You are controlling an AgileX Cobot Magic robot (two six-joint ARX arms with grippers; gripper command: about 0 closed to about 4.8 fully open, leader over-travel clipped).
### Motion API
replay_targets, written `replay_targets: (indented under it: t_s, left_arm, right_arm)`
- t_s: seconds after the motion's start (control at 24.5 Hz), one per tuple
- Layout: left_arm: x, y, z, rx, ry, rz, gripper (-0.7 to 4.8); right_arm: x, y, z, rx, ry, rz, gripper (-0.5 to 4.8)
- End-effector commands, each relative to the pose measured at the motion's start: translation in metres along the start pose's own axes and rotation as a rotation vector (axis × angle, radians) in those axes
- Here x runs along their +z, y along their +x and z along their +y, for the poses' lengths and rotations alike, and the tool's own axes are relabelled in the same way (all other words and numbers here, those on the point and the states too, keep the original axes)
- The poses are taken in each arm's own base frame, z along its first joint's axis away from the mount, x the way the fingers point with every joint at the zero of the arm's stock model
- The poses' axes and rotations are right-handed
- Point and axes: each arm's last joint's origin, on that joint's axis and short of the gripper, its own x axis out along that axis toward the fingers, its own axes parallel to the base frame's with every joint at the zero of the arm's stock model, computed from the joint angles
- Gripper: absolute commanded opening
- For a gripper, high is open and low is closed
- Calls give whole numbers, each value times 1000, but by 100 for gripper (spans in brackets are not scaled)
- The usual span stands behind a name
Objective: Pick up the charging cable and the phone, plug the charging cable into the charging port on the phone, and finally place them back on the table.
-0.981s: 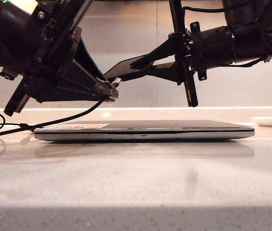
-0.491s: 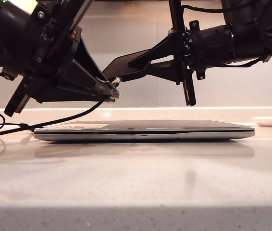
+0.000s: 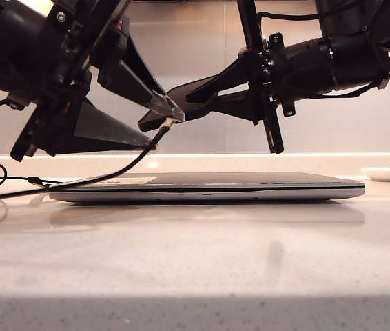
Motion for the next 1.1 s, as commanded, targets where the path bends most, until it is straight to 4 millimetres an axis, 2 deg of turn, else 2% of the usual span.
replay_targets:
  t_s: [0.04, 0.33, 0.41, 0.45, 0.53, 0.61, 0.7, 0.94, 1.1]
  left_arm:
    - [7, -1, -5, -18, 36, -28, 183]
    - [31, -2, -21, -32, 130, -65, 182]
    - [47, -4, -24, -14, 152, -90, 174]
    - [52, -5, -24, -6, 159, -100, 149]
    - [60, -7, -23, 14, 182, -114, 54]
    - [67, -9, -21, 39, 205, -121, -11]
    - [78, -13, -15, 87, 257, -132, -6]
    - [84, -18, -3, 150, 252, -133, -6]
    - [84, -18, -3, 154, 267, -131, -6]
  right_arm:
    - [9, -4, 7, 15, -47, -50, -5]
    - [17, -22, 1, -72, 18, -86, -5]
    - [23, -41, 1, -122, 39, -106, -5]
    - [24, -46, 2, -135, 42, -110, -5]
    - [26, -57, 2, -166, 55, -119, -5]
    - [28, -68, 2, -191, 81, -128, -5]
    - [33, -93, 3, -215, 129, -124, -5]
    - [47, -124, 11, -330, 114, -113, -5]
    - [56, -144, 18, -457, 126, -99, -5]
